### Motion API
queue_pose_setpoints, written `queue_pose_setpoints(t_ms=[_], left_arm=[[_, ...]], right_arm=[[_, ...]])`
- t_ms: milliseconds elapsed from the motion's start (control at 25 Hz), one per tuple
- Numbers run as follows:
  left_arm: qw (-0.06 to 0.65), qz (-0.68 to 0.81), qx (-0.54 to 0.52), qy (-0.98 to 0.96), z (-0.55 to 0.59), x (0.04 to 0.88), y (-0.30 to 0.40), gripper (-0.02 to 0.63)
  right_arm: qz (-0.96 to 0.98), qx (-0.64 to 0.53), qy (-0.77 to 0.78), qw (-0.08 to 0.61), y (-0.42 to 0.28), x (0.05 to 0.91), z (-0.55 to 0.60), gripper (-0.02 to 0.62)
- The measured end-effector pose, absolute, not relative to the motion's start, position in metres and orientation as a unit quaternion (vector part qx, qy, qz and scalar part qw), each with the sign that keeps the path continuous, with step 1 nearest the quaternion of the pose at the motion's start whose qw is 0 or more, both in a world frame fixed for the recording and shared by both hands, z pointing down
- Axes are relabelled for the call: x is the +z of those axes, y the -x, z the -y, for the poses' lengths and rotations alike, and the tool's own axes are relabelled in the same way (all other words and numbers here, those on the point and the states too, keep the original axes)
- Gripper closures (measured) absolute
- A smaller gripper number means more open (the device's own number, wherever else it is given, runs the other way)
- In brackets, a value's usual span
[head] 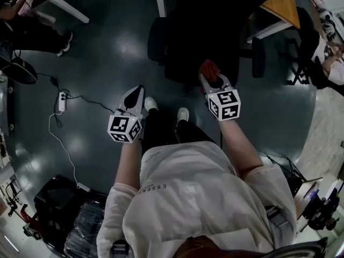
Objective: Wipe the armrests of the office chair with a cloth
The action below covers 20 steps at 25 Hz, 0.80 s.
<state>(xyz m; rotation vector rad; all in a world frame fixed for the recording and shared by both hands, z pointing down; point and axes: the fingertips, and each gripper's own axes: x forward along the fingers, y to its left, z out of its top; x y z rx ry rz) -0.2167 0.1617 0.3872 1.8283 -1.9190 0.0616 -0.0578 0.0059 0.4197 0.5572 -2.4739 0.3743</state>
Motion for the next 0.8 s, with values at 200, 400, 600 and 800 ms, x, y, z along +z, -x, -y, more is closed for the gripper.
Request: queue_pose_setpoints(t_ms=[200,400,600,800], left_arm=[[0.274,0.674,0.021,-0.686,-0.13,0.421,0.255,0.589],[0.286,0.618,0.002,-0.732,-0.092,0.439,0.284,0.589],[0.296,0.573,0.006,-0.764,-0.047,0.452,0.318,0.589],[0.321,0.536,0.013,-0.781,-0.026,0.479,0.336,0.589]], right_arm=[[0.921,0.123,-0.21,0.304,0.124,0.435,0.025,0.538],[0.907,0.121,-0.243,0.323,0.175,0.446,0.054,0.538],[0.888,0.106,-0.278,0.351,0.226,0.474,0.101,0.538],[0.872,0.064,-0.29,0.388,0.267,0.505,0.138,0.538]])
